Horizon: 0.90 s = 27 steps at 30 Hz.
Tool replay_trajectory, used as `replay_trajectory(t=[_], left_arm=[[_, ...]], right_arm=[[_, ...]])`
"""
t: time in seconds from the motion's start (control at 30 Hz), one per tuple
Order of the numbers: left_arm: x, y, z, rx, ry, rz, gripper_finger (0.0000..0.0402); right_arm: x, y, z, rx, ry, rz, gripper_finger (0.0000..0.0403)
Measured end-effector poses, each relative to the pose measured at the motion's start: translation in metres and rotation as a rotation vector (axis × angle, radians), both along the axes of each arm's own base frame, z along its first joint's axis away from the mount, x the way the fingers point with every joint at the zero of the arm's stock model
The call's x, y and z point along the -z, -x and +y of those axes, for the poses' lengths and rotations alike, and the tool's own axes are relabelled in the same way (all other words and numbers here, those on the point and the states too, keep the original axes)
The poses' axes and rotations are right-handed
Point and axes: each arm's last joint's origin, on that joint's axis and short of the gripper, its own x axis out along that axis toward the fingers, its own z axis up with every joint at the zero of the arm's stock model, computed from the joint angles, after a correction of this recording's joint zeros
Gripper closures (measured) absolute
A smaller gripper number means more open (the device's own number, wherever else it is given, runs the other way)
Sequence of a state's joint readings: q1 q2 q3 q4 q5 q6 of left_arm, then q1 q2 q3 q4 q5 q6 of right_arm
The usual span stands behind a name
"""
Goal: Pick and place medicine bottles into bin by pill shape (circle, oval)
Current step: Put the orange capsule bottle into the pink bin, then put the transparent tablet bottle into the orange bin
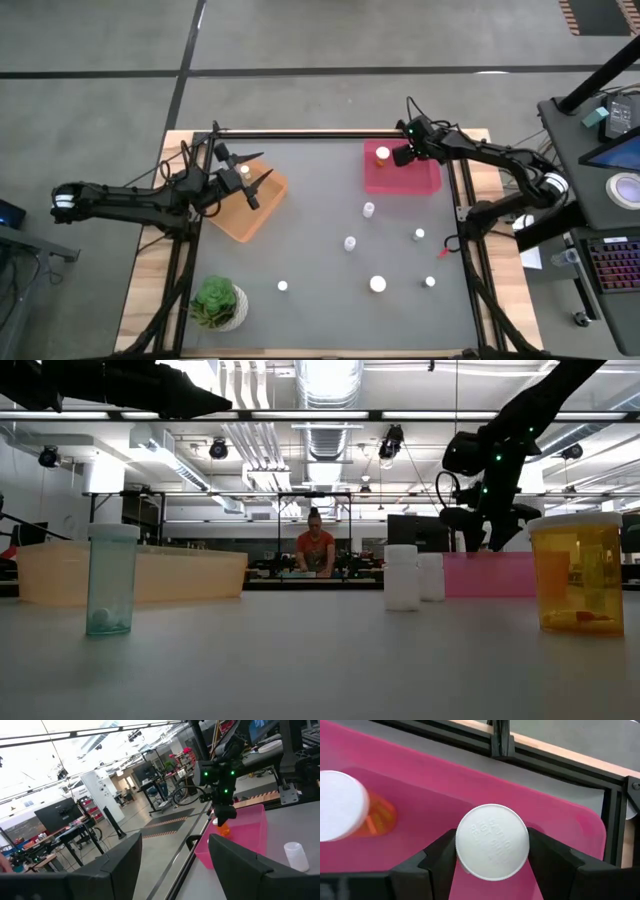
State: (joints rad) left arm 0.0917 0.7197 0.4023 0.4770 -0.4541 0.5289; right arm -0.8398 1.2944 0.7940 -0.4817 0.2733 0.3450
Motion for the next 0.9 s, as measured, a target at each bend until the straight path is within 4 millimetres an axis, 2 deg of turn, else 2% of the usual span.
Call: replay_trajectory(t=[0.27,0.5,0.7,0.9], left_arm=[[0.000,0.000,0.000,0.000,-0.001,0.001,0.0187],[0.000,0.000,0.000,0.000,-0.001,0.001,0.0187],[0.000,0.000,0.000,0.000,-0.001,0.001,0.0187],[0.000,0.000,0.000,0.000,-0.001,0.001,0.0187]], right_arm=[[0.009,-0.002,-0.003,0.006,-0.015,0.038,0.0185],[0.011,-0.002,-0.003,0.004,-0.023,0.045,0.0141],[0.001,0.000,-0.001,0.005,0.000,0.023,0.0116],[-0.020,0.004,0.006,0.011,0.035,-0.021,0.0116]])
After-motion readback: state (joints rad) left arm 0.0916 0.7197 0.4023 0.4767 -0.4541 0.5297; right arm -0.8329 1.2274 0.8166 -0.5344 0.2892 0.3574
